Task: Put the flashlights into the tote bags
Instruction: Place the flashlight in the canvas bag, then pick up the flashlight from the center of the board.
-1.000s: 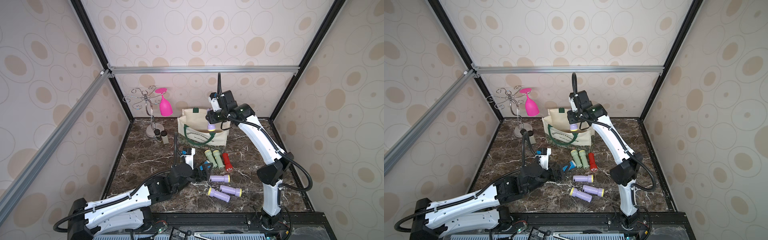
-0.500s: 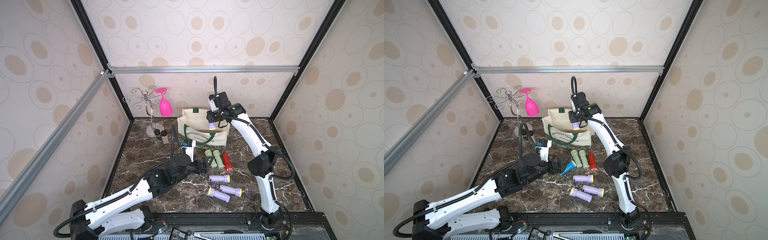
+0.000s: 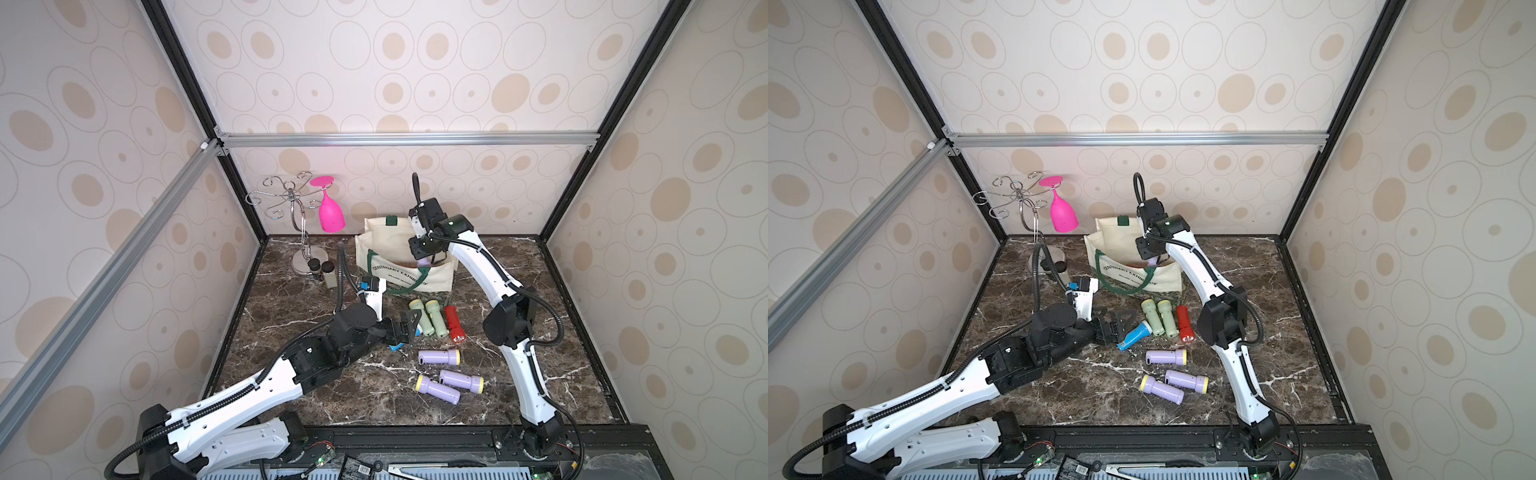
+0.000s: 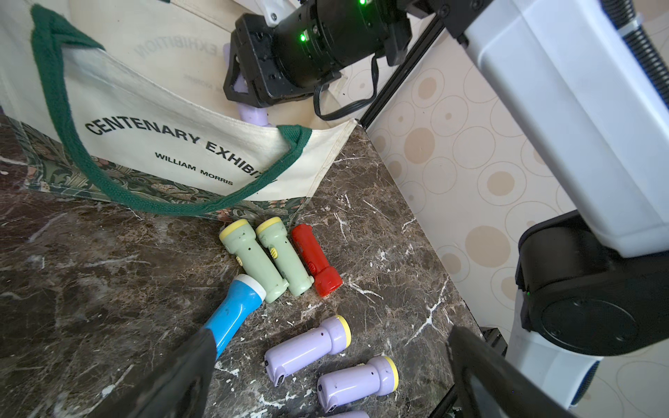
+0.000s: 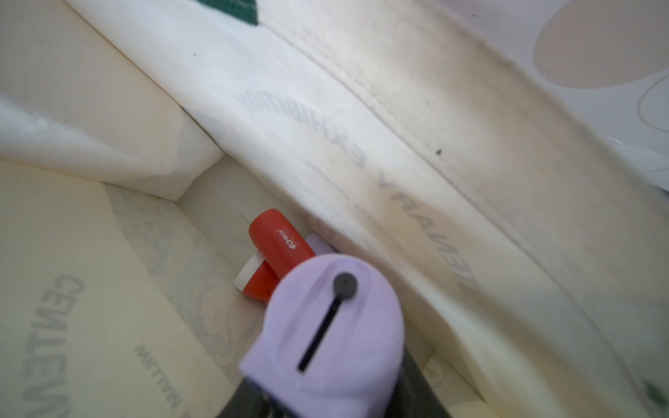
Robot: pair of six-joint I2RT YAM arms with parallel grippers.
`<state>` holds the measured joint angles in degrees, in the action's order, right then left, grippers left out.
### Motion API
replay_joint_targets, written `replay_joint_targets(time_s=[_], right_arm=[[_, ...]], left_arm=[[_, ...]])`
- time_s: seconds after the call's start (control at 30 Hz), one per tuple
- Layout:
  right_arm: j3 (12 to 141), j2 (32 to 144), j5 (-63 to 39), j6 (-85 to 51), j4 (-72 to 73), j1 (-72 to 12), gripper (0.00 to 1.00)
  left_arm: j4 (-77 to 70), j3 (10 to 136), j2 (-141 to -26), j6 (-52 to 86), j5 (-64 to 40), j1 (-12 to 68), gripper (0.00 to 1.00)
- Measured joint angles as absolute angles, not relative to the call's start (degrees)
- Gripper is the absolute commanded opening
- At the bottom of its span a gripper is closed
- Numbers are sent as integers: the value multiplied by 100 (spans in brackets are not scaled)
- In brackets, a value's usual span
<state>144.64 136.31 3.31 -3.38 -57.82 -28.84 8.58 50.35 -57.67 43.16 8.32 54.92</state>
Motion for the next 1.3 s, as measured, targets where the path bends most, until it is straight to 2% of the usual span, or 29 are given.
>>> replay_joint_targets(time_s=[0.13,0.27,0.33,0.43,0.67,0.87,1.07,1.3], right_arm=[[14464,13633,331,-290,-5813,-2884,35],[14464,13633,355,-246,-5865,-2886,59],[14466,13633,370,-196,-5870,-2893,68],[14468,13616,399,-158,-5865,-2930,75],[14468,13246,458,-141,-5872,-3079,82],[14475,12593,526,-150,-5881,-3256,83],[14433,11874,572,-336,-6023,-3446,83],[13369,10659,515,-773,-6270,-3566,84]], left_arm=[[864,4947,-5664,4351,840,5472,100],[869,4856,-5548,4386,862,5461,100],[884,4816,-5476,4401,899,5457,100],[947,4779,-5330,4421,961,5452,100],[1280,4681,-5035,4488,1063,5384,98],[1645,4681,-5269,4495,899,5181,96],[1632,4609,-5640,4362,471,4790,87],[1260,4421,-6326,4010,-43,4305,85]])
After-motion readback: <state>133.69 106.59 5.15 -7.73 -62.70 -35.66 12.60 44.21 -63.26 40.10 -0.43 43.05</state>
